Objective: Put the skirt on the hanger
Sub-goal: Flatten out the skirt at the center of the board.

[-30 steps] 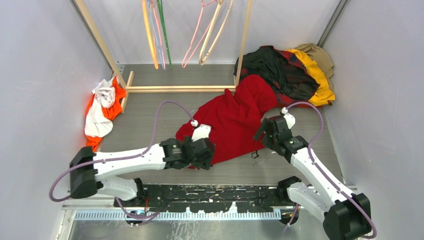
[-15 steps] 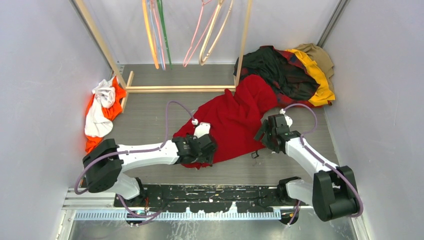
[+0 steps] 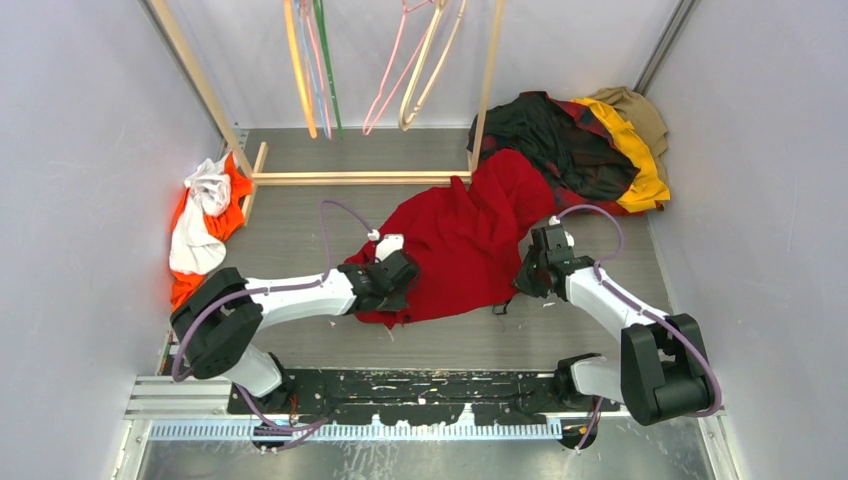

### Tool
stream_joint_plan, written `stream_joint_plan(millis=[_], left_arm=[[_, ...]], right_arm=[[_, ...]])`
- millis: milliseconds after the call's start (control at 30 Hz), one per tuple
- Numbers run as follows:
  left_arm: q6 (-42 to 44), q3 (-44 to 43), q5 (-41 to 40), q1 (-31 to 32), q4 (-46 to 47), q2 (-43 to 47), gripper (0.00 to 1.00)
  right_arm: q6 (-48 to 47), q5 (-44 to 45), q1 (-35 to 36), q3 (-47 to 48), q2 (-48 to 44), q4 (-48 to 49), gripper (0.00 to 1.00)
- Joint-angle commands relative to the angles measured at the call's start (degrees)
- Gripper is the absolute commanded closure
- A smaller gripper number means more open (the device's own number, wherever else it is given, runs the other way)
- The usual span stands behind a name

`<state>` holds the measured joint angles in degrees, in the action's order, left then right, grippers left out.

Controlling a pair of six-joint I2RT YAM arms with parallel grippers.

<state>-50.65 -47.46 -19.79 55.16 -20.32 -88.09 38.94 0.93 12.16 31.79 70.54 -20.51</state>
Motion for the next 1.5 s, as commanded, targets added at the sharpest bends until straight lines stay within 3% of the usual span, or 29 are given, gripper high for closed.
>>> stream_joint_plan(millis=[0,100,400,567,833,1033,1200,1467], left_arm=[[1.4,1.7,0.0,-3.5,0.2,3.4,1.00],[2.5,1.5,0.9,-5.6,-0.9,5.9,1.00],[6.9,-4.6,4.2,-11.4,-9.6,18.1,1.00],[10.9,-11.7,4.5,-17.8,-14.6,22.3,1.00],[17.5,-28.7,10.2,-35.0,-16.2,17.9,1.00],[19.2,-39.3,12.1,-39.3,-18.9,19.8,1.00],[17.5,-33.7,15.6,-39.3,-18.5,28.0,1.00],[10.5,-2.0,22.3,-36.1,-14.3,38.8,1.00]], right_arm=[[-1.3,-1.8,-0.3,2.9,-0.4,1.7,0.85],[-1.7,-4.5,0.2,4.0,-1.9,0.6,0.98],[-2.1,-8.7,3.2,16.2,-7.6,-6.8,0.99],[-0.9,-11.2,4.8,27.4,-1.3,-6.7,0.99],[0.9,-14.5,6.1,50.6,14.8,-4.3,0.99],[-1.0,-14.2,7.8,64.0,18.9,-5.9,0.99],[-2.8,-14.3,9.7,57.2,12.1,-2.3,0.99],[-1.4,-9.8,18.1,27.0,3.2,4.2,0.99]])
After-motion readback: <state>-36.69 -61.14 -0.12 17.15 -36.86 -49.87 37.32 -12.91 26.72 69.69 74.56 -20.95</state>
